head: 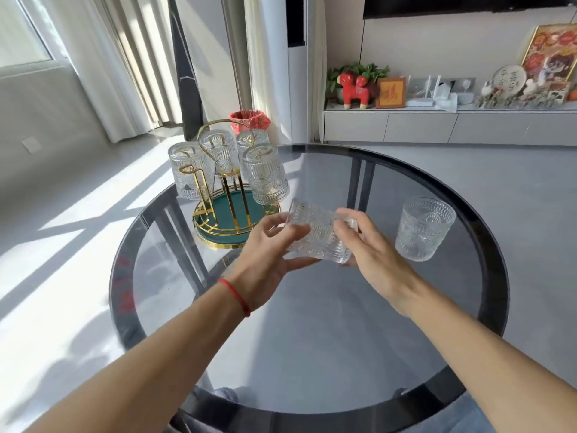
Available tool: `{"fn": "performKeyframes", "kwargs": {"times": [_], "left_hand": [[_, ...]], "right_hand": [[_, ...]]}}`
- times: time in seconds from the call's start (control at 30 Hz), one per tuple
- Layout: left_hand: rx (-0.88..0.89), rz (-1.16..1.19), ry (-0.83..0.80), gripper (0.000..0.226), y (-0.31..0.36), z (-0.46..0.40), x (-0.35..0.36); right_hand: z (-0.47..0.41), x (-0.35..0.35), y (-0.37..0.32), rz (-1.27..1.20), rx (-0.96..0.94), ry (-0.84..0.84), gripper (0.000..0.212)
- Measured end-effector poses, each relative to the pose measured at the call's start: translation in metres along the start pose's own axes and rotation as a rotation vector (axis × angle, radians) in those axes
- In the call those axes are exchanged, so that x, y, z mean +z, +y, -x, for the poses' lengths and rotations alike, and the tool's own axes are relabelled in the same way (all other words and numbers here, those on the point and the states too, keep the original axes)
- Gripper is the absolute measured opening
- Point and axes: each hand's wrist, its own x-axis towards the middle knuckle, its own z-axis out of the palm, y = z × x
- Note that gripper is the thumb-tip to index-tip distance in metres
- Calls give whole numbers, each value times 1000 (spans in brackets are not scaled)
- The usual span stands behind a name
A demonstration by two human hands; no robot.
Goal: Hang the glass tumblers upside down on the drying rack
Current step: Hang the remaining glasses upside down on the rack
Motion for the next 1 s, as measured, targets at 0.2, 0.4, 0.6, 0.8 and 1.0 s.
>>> {"fn": "performKeyframes", "kwargs": {"times": [0.2,0.4,0.6,0.8,1.0], "left_hand": [[178,-520,-77,65,14,-7,-38],[190,-656,112,65,21,0,-85],[333,-1287,85,56,6,-2,-122],[399,-1541,-49,70,-13,-5,-136],[372,-1541,-52,73,-20,-11,-137]], "right_hand": [[-6,8,-5,-234,-61,36,57],[-14,20,-18,-80,-209,85,56],[-31,54,-67,-39,-370,116,56],[-78,103,-144,113,-520,191,65],[-121,141,-166,417,-542,172,69]]}}
